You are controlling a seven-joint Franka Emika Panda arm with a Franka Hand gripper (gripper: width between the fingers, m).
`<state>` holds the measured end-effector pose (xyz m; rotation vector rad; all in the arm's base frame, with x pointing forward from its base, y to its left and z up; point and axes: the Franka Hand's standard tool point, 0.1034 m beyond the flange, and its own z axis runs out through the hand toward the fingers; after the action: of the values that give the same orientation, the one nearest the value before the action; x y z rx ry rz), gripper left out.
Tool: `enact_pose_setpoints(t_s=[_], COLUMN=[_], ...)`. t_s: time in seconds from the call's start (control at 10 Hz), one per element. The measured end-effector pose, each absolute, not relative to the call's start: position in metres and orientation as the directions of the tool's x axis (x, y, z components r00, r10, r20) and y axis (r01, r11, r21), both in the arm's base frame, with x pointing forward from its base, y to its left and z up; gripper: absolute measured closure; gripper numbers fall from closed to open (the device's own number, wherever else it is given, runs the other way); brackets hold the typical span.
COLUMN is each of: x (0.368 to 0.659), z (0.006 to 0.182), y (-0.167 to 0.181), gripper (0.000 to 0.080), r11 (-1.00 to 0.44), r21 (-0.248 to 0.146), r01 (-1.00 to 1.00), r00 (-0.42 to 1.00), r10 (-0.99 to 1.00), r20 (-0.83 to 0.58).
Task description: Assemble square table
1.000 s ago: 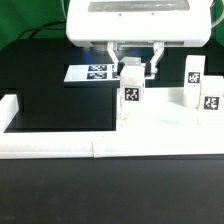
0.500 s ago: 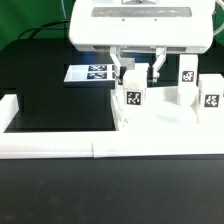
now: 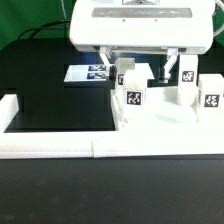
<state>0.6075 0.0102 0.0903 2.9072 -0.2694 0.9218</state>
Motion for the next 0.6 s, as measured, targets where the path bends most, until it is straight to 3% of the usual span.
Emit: enact_pose_setpoints(t_s=[0.6], x=[0.6078], z=[0.0888], y=[0.0101], gripper=[0.0150], r11=[-0.982], r21=[0.022], r01=[-0.189], r00=[0.819], r10=[-0.145], r20=[0.555])
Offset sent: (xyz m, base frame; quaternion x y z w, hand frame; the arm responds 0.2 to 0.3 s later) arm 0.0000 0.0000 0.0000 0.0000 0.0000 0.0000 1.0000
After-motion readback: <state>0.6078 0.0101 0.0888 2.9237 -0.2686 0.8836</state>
